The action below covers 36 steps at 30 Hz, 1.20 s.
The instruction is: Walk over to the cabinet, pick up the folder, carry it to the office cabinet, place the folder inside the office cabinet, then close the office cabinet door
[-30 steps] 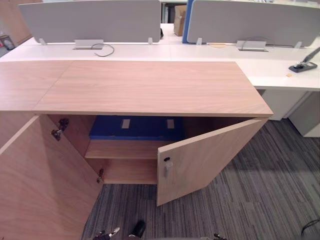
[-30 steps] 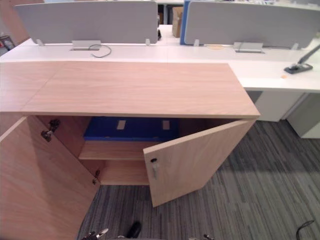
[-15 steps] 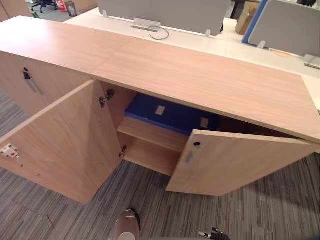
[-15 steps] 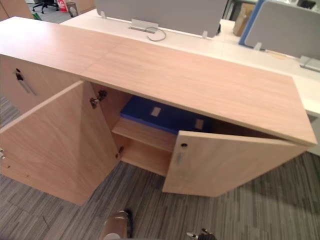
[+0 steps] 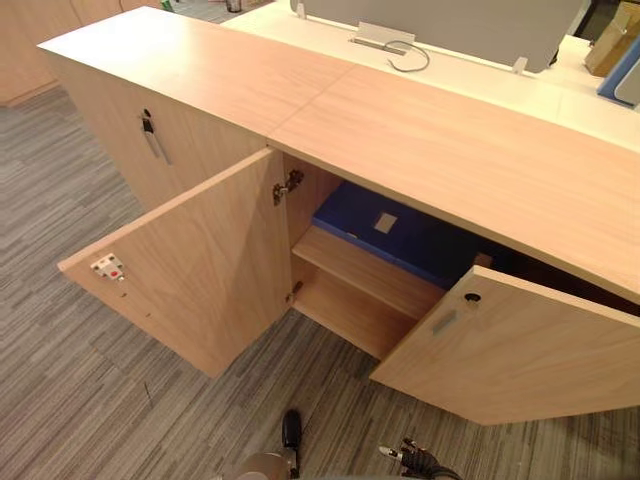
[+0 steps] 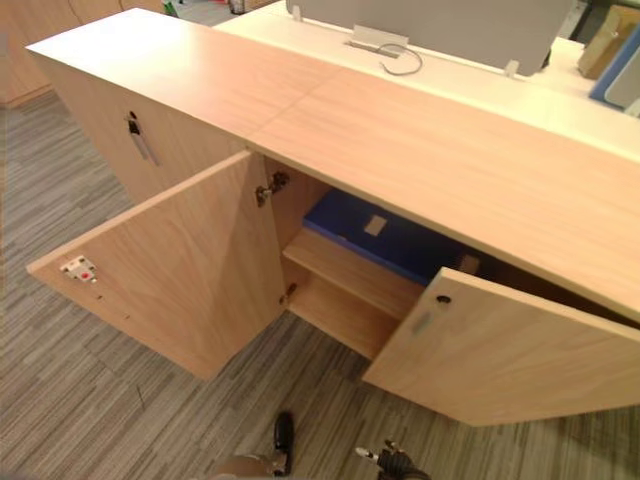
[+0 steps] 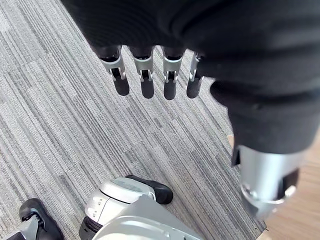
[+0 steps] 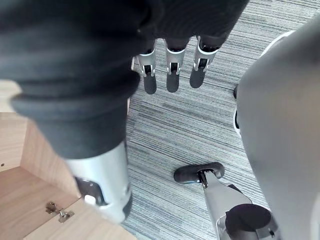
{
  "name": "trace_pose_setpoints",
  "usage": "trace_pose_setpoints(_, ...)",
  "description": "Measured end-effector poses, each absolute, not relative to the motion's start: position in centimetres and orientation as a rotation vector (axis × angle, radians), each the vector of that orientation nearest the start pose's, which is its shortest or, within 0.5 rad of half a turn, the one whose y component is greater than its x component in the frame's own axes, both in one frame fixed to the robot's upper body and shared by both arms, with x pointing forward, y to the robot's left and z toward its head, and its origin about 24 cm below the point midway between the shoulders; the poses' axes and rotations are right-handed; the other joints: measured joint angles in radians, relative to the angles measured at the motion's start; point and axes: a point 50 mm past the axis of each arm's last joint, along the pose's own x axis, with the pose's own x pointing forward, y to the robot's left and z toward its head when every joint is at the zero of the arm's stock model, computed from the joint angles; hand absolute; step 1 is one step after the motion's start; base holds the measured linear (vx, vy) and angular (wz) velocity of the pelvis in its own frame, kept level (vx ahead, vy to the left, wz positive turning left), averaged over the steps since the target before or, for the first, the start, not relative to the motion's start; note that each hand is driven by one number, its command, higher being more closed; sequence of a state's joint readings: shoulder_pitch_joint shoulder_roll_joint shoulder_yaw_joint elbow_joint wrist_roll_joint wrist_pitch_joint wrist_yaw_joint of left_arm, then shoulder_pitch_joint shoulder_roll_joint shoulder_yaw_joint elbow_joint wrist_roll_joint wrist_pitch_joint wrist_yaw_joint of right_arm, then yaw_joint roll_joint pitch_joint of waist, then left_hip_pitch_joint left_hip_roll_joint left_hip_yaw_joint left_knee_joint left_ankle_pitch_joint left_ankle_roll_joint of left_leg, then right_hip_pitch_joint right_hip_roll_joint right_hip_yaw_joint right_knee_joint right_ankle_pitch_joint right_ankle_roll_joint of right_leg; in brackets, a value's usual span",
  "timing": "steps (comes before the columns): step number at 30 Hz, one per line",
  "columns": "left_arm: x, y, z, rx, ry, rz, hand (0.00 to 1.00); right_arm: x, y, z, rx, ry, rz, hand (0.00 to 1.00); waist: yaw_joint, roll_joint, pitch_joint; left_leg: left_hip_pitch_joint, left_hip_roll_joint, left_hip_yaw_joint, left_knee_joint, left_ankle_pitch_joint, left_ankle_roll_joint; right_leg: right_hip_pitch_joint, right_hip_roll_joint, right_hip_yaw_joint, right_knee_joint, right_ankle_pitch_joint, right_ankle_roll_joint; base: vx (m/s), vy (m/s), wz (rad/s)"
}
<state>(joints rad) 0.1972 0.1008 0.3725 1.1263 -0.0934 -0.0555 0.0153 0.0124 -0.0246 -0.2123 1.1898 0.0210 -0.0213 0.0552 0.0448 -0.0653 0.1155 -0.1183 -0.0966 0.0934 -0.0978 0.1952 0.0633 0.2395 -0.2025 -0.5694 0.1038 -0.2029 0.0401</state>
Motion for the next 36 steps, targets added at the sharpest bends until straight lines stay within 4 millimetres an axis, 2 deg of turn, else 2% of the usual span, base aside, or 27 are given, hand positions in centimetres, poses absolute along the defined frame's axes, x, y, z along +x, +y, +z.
trace_pose_setpoints(6, 2.0, 23.4, -16.7, -0.198, 1.204, 0.551, 0.00, 9.2, -17.6, -16.9, 0.153, 1.168, -0.173, 0.00, -0.008, -0.005, -0.004, 0.019, 0.001, -0.005, 0.000, -0.011, -0.002, 0.015, 0.000, 0.000, 0.013, 0.011, -0.015, 0.01, -0.006, 0.03)
trace_pose_setpoints(12, 1.4, 23.8, -16.6, -0.244, 1.192, 0.610, 0.00, 9.0, -17.6, -17.0, 0.182, 1.169, -0.204, 0.00, -0.025, -0.007, -0.014, 0.034, 0.017, -0.007, 0.000, -0.021, -0.011, 0.018, 0.009, 0.001, 0.029, 0.045, 0.001, 0.00, -0.003, -0.01)
trace_pose_setpoints(15, 2.4, 25.1, -15.9, -0.298, 1.088, 0.707, 0.00, 8.7, -18.0, -17.0, 0.203, 1.171, -0.238, 0.00, -0.027, -0.006, -0.015, 0.034, 0.021, -0.004, 0.000, -0.023, -0.013, 0.012, 0.009, 0.002, 0.037, 0.047, 0.001, 0.01, -0.004, -0.04)
trace_pose_setpoints(17, 2.8, 28.6, -14.4, -0.353, 0.950, 0.871, 0.00, 8.3, -18.1, -17.1, 0.207, 1.179, -0.248, 0.00, -0.027, -0.003, -0.024, 0.034, 0.031, 0.003, 0.000, -0.026, -0.016, 0.001, 0.012, 0.008, 0.049, 0.047, 0.001, 0.01, -0.014, -0.12)
trace_pose_setpoints(18, 2.9, 29.7, -13.9, -0.353, 0.915, 0.907, 0.00, 8.2, -18.1, -17.1, 0.210, 1.180, -0.250, 0.00, -0.028, -0.005, -0.028, 0.034, 0.034, 0.005, 0.000, -0.026, -0.016, -0.001, 0.013, 0.009, 0.050, 0.047, 0.001, 0.01, -0.026, -0.12)
trace_pose_setpoints(20, 3.0, 34.3, -11.5, -0.344, 0.771, 1.039, 0.00, 7.8, -18.4, -17.1, 0.234, 1.183, -0.277, 0.00, -0.026, -0.003, -0.037, 0.034, 0.043, 0.010, 0.000, -0.029, -0.021, -0.006, 0.020, 0.025, 0.052, 0.049, -0.001, 0.01, -0.033, -0.10)
trace_pose_setpoints(21, 3.0, 35.4, -10.8, -0.334, 0.739, 1.068, 0.00, 7.7, -18.4, -17.2, 0.235, 1.185, -0.278, 0.00, -0.026, -0.003, -0.040, 0.034, 0.045, 0.011, 0.000, -0.030, -0.022, -0.008, 0.022, 0.028, 0.052, 0.049, -0.002, 0.01, -0.036, -0.11)
trace_pose_setpoints(22, 3.0, 37.5, -9.3, -0.303, 0.679, 1.113, 0.00, 7.6, -18.4, -17.2, 0.238, 1.187, -0.277, 0.00, -0.026, -0.002, -0.045, 0.034, 0.051, 0.015, 0.000, -0.031, -0.023, -0.009, 0.025, 0.031, 0.052, 0.050, -0.002, 0.01, -0.042, -0.10)
trace_pose_setpoints(24, 3.5, 40.5, -6.9, -0.253, 0.590, 1.163, 0.00, 7.4, -18.6, -17.2, 0.257, 1.186, -0.291, 0.00, -0.022, 0.004, -0.050, 0.037, 0.058, 0.022, 0.000, -0.033, -0.026, -0.010, 0.029, 0.035, 0.052, 0.050, -0.002, 0.01, -0.053, -0.12)
trace_pose_setpoints(26, 4.1, 42.6, -5.0, -0.194, 0.542, 1.187, 0.00, 7.2, -18.7, -17.2, 0.266, 1.188, -0.299, 0.00, -0.014, 0.009, -0.053, 0.046, 0.065, 0.036, 0.000, -0.036, -0.032, -0.010, 0.031, 0.059, 0.052, 0.050, -0.002, 0.00, -0.038, -0.21)
trace_pose_setpoints(29, 5.7, 44.3, -3.0, -0.149, 0.488, 1.182, 0.00, 6.8, -18.8, -17.2, 0.266, 1.194, -0.303, 0.00, 0.000, 0.016, -0.059, 0.053, 0.074, 0.050, 0.000, -0.040, -0.037, -0.011, 0.035, 0.069, 0.052, 0.050, -0.002, 0.00, -0.031, -0.18)
trace_pose_setpoints(36, 9.4, 45.7, -0.1, -0.114, 0.380, 1.128, 0.00, 7.0, -18.6, -17.0, 0.244, 1.176, -0.253, 0.00, 0.003, 0.024, -0.066, 0.058, 0.087, 0.061, 0.000, -0.044, -0.043, -0.014, 0.043, 0.084, 0.052, 0.050, -0.002, 0.01, -0.037, -0.07)
